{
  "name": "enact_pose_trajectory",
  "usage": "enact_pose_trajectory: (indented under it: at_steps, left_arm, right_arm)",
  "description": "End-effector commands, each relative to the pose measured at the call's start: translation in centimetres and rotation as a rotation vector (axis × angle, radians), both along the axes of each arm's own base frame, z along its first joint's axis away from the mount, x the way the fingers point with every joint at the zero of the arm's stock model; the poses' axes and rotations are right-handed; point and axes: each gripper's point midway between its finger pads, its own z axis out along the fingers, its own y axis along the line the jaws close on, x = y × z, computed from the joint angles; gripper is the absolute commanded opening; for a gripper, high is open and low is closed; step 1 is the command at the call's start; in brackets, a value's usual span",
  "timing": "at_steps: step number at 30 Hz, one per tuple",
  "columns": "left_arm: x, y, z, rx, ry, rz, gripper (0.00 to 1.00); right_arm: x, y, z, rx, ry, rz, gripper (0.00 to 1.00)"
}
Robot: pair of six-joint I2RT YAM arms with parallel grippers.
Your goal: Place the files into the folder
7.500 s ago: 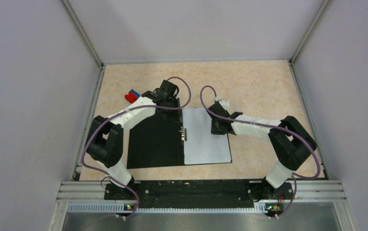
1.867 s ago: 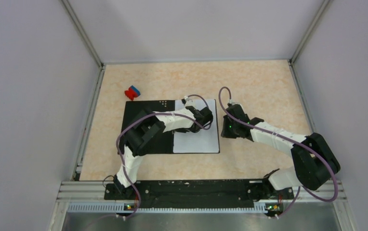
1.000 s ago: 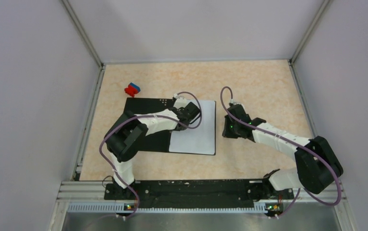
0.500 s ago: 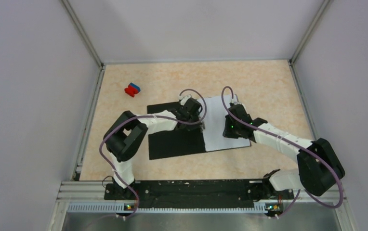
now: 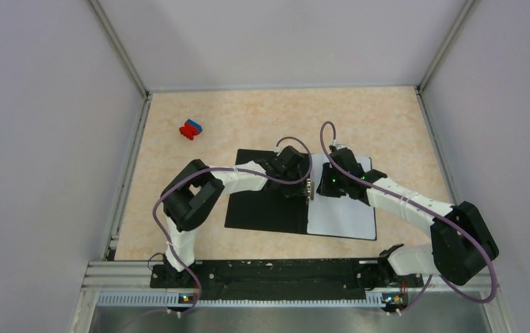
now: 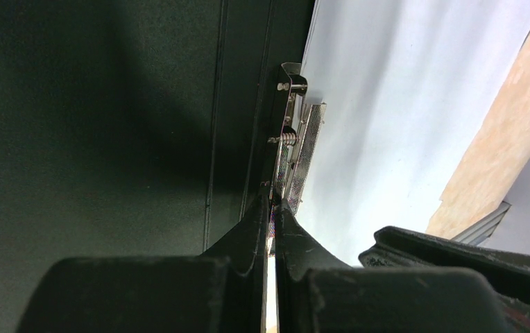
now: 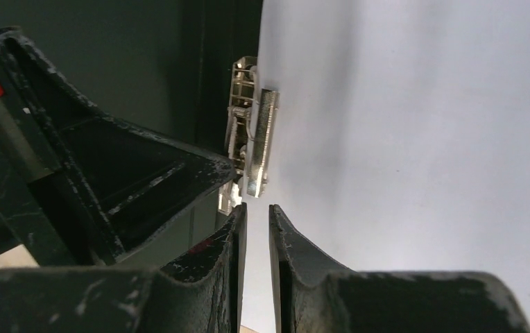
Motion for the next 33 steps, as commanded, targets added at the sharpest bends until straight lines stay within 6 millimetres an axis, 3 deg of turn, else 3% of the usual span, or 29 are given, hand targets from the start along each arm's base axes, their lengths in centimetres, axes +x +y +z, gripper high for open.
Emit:
enact_pose_trajectory:
  at_steps: [1,5,16,25,33]
  left_arm:
    - [-5.5,6.7,-6.6,0.361,0.192,-0.041,0.00]
    - [-5.2,6.7,-6.6,0.394,0.180,-0.048,0.00]
    - [-5.2,6.9,-7.7,0.432,0.194,-0.071,0.00]
    - [-5.3,7.0,-8.2,0.436,0.201,-0.084,0.00]
    - [-5.3,6.9,-8.3,0.435,0.201,-0.094,0.00]
  right_arm:
    - [1.4,1.8,1.4,0.101,-0.038,0.011,0.19]
    - [1.1,2.8,0.8,0.135,-0.010,0.030,0.18]
    - [-1.8,2.8,-2.6,0.236,0.068,-0.023,0.16]
    - [-1.5,3.2,-0.9,0.326,0.007,-0.057,0.16]
    - [-0.9,3.8,-1.7,0.345,0.019,-0.072,0.17]
